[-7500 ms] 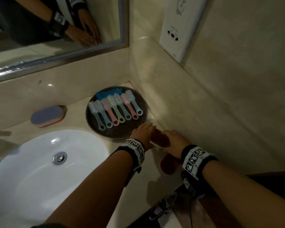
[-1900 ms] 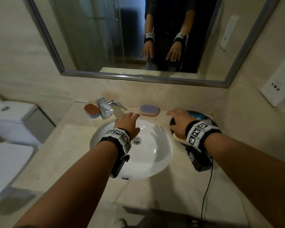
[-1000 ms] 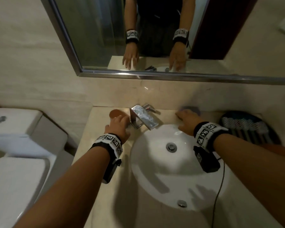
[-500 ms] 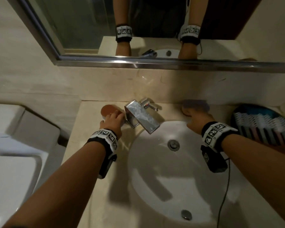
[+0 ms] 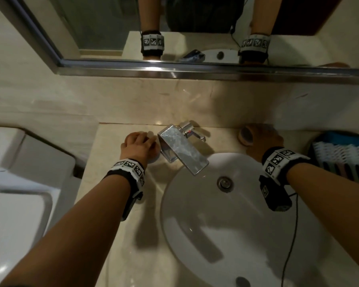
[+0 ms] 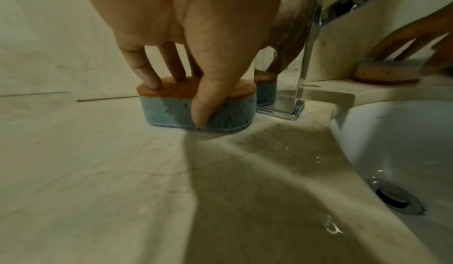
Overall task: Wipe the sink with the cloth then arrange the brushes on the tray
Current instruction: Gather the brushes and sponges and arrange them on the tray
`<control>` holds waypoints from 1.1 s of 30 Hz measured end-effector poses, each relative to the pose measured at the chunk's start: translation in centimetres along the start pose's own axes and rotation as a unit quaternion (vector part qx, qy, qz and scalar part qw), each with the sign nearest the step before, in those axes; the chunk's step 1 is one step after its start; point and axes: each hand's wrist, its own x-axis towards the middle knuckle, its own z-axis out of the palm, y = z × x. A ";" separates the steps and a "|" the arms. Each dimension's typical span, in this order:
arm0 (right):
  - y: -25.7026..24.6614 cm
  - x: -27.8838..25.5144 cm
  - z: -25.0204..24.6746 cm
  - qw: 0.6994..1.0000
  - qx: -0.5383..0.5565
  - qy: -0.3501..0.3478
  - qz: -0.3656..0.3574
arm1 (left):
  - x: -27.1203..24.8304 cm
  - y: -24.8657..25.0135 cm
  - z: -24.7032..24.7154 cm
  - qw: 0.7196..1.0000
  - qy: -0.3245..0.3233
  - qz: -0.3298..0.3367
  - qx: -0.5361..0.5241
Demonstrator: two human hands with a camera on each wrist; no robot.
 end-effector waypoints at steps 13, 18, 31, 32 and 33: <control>-1.2 1.3 0.3 1.000 -0.004 0.000 -0.001 | -1.2 -1.8 0.4 1.000 -0.015 0.013 -0.021; -1.7 0.8 0.9 1.000 -0.017 -0.020 -0.011 | -1.8 -1.7 0.1 0.999 -0.026 -0.007 -0.027; -2.2 -6.5 -4.8 0.998 0.046 0.001 -0.040 | -7.9 -0.8 -5.9 0.997 0.040 -0.002 -0.063; -2.3 -7.3 -5.5 0.998 0.051 0.004 -0.046 | -8.5 -0.8 -6.9 0.996 0.051 0.003 -0.069; -2.5 -8.1 -6.0 0.997 0.059 0.007 -0.051 | -9.1 -0.6 -7.9 0.995 0.063 0.012 -0.074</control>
